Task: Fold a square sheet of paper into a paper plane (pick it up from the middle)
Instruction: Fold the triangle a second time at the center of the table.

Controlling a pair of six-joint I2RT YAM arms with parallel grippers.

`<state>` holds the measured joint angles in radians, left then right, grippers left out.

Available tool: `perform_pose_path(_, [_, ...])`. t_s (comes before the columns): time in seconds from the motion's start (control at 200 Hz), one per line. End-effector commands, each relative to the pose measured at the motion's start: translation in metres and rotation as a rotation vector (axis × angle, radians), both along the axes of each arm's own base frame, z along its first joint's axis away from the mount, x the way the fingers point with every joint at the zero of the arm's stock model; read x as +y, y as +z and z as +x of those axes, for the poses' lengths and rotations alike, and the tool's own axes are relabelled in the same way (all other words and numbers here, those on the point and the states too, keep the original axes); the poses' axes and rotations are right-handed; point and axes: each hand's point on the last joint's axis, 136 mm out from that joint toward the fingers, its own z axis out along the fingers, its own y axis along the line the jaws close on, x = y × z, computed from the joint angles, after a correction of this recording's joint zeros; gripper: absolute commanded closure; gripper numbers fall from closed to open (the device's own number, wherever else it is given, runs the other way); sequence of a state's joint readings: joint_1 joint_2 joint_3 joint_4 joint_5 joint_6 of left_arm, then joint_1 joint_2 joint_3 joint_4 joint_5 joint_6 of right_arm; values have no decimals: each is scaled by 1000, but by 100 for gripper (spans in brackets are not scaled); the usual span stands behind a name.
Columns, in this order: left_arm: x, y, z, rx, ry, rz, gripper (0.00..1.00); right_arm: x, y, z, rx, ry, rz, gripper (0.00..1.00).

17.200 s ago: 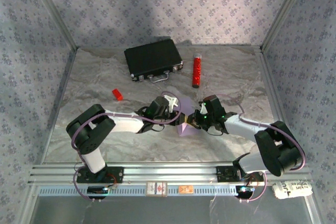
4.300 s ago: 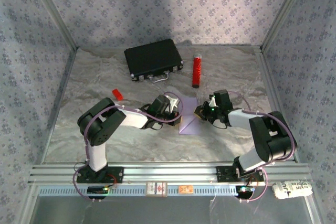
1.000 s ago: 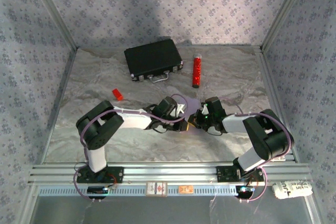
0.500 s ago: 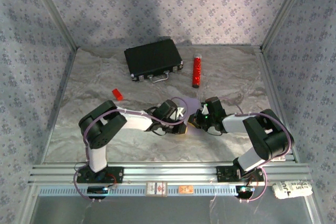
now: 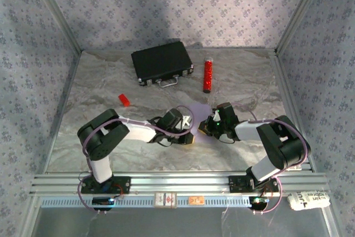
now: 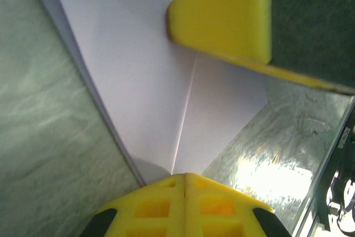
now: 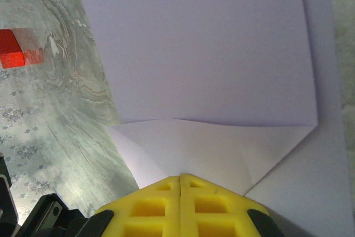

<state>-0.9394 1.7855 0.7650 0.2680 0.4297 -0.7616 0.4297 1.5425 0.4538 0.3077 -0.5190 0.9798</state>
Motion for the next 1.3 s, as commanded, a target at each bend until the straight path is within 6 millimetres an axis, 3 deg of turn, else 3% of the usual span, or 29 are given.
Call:
perform_pose_path(0.0, [6, 9, -8, 8, 1, 9, 96, -20, -25, -16, 87, -40, -88, 98])
perform_pose_path(0.205, [-6, 35, 9, -64, 22, -42, 97, -19, -24, -15, 84, -41, -86, 98])
perform_pose_path(0.35, [-19, 32, 18, -58, 21, -45, 96, -18, -24, -15, 86, -38, -83, 98])
perform_pose_path(0.57, [-22, 14, 31, -69, 55, -8, 95, -17, -21, -14, 81, -34, -78, 98])
perform_pose_path(0.765, [-1, -24, 19, -11, 55, 127, 97, -17, -20, -15, 80, -34, -77, 98])
perform_pose_path(0.904, [16, -37, 6, 22, 68, 170, 99, -15, -14, -12, 65, -27, -67, 98])
perform_pose_path(1.294, [19, -38, 0, 37, 68, 154, 99, 5, 26, 6, -52, 33, -5, 97])
